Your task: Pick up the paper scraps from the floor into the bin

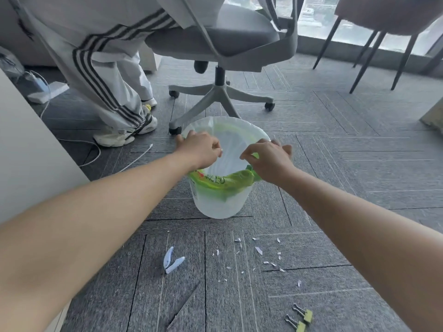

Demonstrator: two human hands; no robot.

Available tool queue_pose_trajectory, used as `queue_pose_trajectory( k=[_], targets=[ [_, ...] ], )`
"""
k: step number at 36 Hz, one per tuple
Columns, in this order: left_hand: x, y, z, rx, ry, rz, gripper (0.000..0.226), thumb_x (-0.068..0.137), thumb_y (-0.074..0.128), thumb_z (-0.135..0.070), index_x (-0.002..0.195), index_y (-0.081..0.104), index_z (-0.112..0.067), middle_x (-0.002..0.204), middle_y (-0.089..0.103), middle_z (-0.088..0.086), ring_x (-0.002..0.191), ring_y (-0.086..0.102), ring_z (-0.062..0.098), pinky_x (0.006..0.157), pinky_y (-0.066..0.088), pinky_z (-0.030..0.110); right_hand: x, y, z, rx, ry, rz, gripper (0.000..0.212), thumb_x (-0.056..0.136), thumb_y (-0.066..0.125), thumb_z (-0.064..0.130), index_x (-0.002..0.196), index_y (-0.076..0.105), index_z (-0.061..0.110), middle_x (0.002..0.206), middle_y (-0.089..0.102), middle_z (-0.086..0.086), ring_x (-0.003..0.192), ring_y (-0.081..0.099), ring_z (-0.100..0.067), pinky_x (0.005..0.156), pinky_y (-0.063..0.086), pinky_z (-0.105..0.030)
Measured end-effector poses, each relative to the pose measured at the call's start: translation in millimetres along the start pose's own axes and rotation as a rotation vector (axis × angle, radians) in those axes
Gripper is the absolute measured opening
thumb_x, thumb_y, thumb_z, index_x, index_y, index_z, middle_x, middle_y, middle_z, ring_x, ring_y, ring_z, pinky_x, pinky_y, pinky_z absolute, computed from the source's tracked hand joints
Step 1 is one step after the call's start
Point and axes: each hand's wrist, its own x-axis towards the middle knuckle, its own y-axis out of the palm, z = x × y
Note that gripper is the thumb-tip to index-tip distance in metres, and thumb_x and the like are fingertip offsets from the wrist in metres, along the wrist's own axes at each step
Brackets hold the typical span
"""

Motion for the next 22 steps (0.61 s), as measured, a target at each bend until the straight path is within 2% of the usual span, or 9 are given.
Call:
queue_pose_trajectory(
  k=[3,7,9,11,13,16,19,22],
  targets=[
    [-9.8,-2.6,-2.5,0.029,0.05,-0.061,0.017,0.092,0.053,-0.048,0.094,0.066,-0.037,0.127,0.056,-0.006,0.127,0.038,0.024,0.099,0.025,0.046,-7.9,-0.2,-1.4,0.039,-0.036,-0.065,0.014,0.092,0.057,0.039,0.096,0.07,0.038,0.111,0.06,0.011,0.107,0.044,-0.018,0.081,0.019,-0.038],
    [-42.1,6.4,-2.7,-0.107,0.24,-0.375,0.014,0.091,0.061,-0.033,0.101,0.069,-0.038,0.12,0.058,-0.012,0.118,0.042,0.019,0.088,0.026,0.037,-39.0,5.6,-0.4,0.263,-0.071,-0.256,0.01,0.087,0.067,0.027,0.094,0.069,0.034,0.105,0.059,0.015,0.105,0.049,-0.015,0.091,0.031,-0.041],
    [-69.9,18.0,-1.0,-0.222,0.331,-0.476,0.016,0.088,0.066,-0.028,0.101,0.071,-0.036,0.111,0.06,-0.014,0.109,0.047,0.015,0.084,0.025,0.033,-64.4,16.2,-1.8,0.334,-0.095,-0.327,0.013,0.084,0.07,0.024,0.094,0.068,0.033,0.101,0.057,0.015,0.103,0.052,-0.014,0.088,0.032,-0.039],
    [-99.3,36.7,2.3,-0.295,0.394,-0.505,0.018,0.085,0.07,-0.024,0.101,0.072,-0.033,0.104,0.061,-0.013,0.102,0.048,0.012,0.083,0.028,0.034,-91.0,35.3,-5.9,0.35,-0.109,-0.336,0.014,0.083,0.071,0.024,0.093,0.068,0.032,0.098,0.057,0.016,0.097,0.053,-0.012,0.082,0.027,-0.034],
    [-122.5,60.8,9.0,-0.378,0.442,-0.47,0.02,0.084,0.072,-0.018,0.101,0.072,-0.028,0.099,0.061,-0.013,0.098,0.049,0.012,0.084,0.036,0.038,-114.8,60.3,-12.1,0.365,-0.107,-0.295,0.015,0.082,0.072,0.024,0.091,0.067,0.035,0.095,0.055,0.019,0.093,0.052,-0.01,0.079,0.024,-0.031],
    [-140.0,103.4,23.8,-0.438,0.431,-0.323,0.018,0.085,0.072,-0.016,0.1,0.072,-0.025,0.096,0.061,-0.016,0.096,0.051,0.012,0.085,0.043,0.04,-139.5,100.2,-22.1,0.353,-0.038,-0.149,0.012,0.083,0.07,0.029,0.091,0.066,0.037,0.094,0.057,0.018,0.095,0.052,-0.01,0.083,0.024,-0.032],
    [-138.1,144.9,38.4,-0.422,0.324,-0.149,0.018,0.086,0.069,-0.019,0.101,0.071,-0.029,0.098,0.062,-0.017,0.097,0.05,0.008,0.09,0.044,0.04,-151.0,134.0,-30.9,0.328,0.058,0.015,0.01,0.085,0.067,0.034,0.094,0.065,0.04,0.096,0.057,0.021,0.097,0.05,-0.007,0.086,0.025,-0.033],
    [-128.4,179.4,52.3,-0.357,0.183,0.021,0.018,0.091,0.064,-0.026,0.107,0.067,-0.034,0.107,0.062,-0.018,0.099,0.044,0.004,0.097,0.04,0.04,-155.1,157.0,-38.5,0.294,0.1,0.106,0.008,0.087,0.065,0.036,0.094,0.065,0.04,0.094,0.058,0.023,0.094,0.049,-0.003,0.084,0.023,-0.031]
  ],
)
